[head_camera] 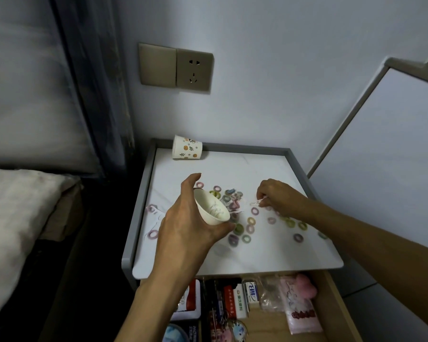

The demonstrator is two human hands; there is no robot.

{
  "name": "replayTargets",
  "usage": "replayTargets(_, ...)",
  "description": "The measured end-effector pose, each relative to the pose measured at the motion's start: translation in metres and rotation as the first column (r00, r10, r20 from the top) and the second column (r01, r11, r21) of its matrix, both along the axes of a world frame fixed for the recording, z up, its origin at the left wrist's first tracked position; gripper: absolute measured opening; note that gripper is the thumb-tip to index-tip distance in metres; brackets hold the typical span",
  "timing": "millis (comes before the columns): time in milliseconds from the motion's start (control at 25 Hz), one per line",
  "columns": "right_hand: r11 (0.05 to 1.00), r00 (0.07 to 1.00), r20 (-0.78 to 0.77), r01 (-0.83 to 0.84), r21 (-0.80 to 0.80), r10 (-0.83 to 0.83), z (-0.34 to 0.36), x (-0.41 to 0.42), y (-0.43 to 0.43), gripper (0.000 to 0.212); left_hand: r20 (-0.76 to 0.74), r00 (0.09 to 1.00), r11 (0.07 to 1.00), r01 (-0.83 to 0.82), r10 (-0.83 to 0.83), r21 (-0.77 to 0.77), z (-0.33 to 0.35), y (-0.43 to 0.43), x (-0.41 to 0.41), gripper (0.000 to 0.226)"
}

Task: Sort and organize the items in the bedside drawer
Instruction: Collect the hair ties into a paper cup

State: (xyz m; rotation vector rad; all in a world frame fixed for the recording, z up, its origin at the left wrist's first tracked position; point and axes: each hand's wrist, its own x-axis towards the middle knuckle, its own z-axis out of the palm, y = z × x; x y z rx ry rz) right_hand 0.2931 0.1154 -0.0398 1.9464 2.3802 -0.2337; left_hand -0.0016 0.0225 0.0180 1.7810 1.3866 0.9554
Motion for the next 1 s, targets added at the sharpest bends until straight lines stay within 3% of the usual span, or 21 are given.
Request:
replayTargets(160,0.982,0.997,0.004,0.07,0.173,-0.071,0.017,0.0,-0.008,0.009,0.008,1.0,1.0,0.0,0.0,0.006,-0.003,0.001,0.005,0.101)
replayTargets(280,0.964,0.95,-0.312,0.069,0.257,0.015,0.05,-0.019,-0.011,0.018,-0.002,1.0,1.0,0.004,-0.004,0.012,-0.003,0.001,0.006,0.101)
replayTargets(360,0.972,0.877,-0.46,-0.031,0.235,0.14,0.081,-0.047,-0.02,0.017,0.001,1.0,1.0,0.005,-0.005,0.012,-0.003,0.001,0.007,0.101)
replayTargets(520,0.906,0.843,-0.334,-0.405,0.122,0.422,0.122,-0.111,-0.043,0.017,0.002,1.0,1.0,0.013,-0.013,-0.001,-0.006,0.003,0.008,0.101)
replayTargets(600,0.872,0.835,-0.259,-0.483,0.076,0.485,0.125,-0.132,-0.048,0.017,0.013,1.0,1.0,0.023,-0.023,-0.003,-0.006,0.003,0.008,0.101)
replayTargets(720,0.91,0.826,-0.395,-0.408,0.072,0.402,0.129,-0.14,-0.048,0.019,0.051,0.999,1.0,0.009,-0.009,0.009,-0.003,0.003,0.005,0.101)
replayTargets(840,0.983,0.781,-0.598,-0.127,0.132,0.181,0.121,-0.116,-0.033,0.014,0.059,0.997,0.999,-0.054,0.054,0.005,0.001,0.006,-0.004,0.103)
replayTargets(880,0.992,0.815,-0.568,-0.05,0.12,0.11,0.112,-0.105,-0.025,0.013,0.062,0.996,0.998,-0.07,0.069,0.007,0.002,0.007,-0.007,0.104)
replayTargets(1000,0.998,0.974,-0.22,0.057,0.025,-0.05,0.066,-0.079,-0.005,0.029,0.077,0.992,0.995,-0.098,0.096,0.019,0.005,0.008,-0.017,0.104)
